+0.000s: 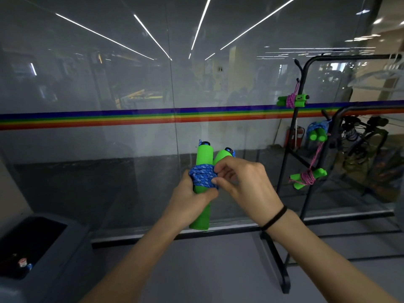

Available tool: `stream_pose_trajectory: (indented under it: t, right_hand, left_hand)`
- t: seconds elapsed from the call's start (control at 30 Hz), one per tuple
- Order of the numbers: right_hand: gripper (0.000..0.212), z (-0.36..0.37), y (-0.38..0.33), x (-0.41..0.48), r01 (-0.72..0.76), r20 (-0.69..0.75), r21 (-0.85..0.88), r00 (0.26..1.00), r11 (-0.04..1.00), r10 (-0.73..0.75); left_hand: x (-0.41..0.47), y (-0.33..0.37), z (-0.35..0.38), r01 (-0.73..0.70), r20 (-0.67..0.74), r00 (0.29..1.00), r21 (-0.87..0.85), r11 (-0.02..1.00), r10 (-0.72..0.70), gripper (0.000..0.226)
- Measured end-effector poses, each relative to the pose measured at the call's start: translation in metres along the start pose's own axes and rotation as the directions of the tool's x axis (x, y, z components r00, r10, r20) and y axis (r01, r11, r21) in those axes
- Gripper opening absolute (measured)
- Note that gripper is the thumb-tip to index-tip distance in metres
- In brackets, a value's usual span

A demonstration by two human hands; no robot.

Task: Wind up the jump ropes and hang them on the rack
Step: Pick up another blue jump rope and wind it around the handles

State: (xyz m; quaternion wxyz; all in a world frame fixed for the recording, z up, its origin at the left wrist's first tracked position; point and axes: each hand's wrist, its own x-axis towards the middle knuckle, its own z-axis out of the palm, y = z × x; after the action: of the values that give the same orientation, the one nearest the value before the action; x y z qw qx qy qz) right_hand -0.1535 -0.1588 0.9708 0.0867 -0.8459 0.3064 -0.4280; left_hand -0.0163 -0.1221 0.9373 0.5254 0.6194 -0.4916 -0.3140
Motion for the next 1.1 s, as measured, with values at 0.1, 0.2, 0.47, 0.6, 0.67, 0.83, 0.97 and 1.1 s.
stream_pose_trajectory:
  t: [0.1, 0.2, 0.47, 0.6, 0.67, 0.83, 0.97, 1.1]
  right_hand:
    - [0.014, 0.0, -0.001, 0.002, -0.061, 0.042, -0.076, 0.997, 0.995, 0.064]
    - [0.012, 0.003, -0.003, 0.0, -0.102, 0.028, -0.125, 0.994, 0.987, 0.107]
    - [0.015, 0.012, 0.004, -0.002, -0.155, 0.124, -0.066, 0.979, 0.986, 0.163]
    - [0.012, 0.023, 0.009, -0.001, -0.207, 0.183, 0.026, 0.963, 0.978, 0.199]
    - [0.013, 0.029, 0.01, -0.001, -0.202, 0.198, 0.035, 0.961, 0.979, 0.191]
    - [0.012, 0.037, 0.006, 0.007, -0.061, 0.3, -0.026, 0.952, 0.998, 0.066]
    - [0.009, 0.042, 0.003, 0.014, -0.003, 0.39, -0.031, 0.921, 1.0, 0.015]
    - [0.006, 0.055, -0.003, 0.016, 0.044, 0.39, -0.071, 0.921, 0.997, -0.013]
  left_hand:
    - [-0.002, 0.001, 0.001, -0.001, -0.009, 1.0, 0.039, 0.999, 0.002, 0.047]
    - [-0.004, 0.002, 0.002, 0.012, -0.019, 1.0, 0.054, 0.998, -0.011, 0.044]
    - [-0.002, -0.011, 0.001, 0.136, 0.012, 0.991, 0.009, 0.991, -0.136, 0.054]
    - [0.0, -0.019, 0.0, 0.16, -0.006, 0.987, 0.032, 0.987, -0.16, 0.041]
    - [0.001, -0.023, -0.002, 0.172, -0.027, 0.985, 0.051, 0.984, -0.171, 0.036]
    - [-0.001, -0.027, -0.015, 0.215, -0.023, 0.977, 0.061, 0.975, -0.214, 0.06]
    - [-0.004, -0.034, -0.032, 0.209, 0.008, 0.978, 0.102, 0.973, -0.211, 0.071]
    - [-0.003, -0.041, -0.043, 0.222, -0.027, 0.975, 0.104, 0.969, -0.221, 0.068]
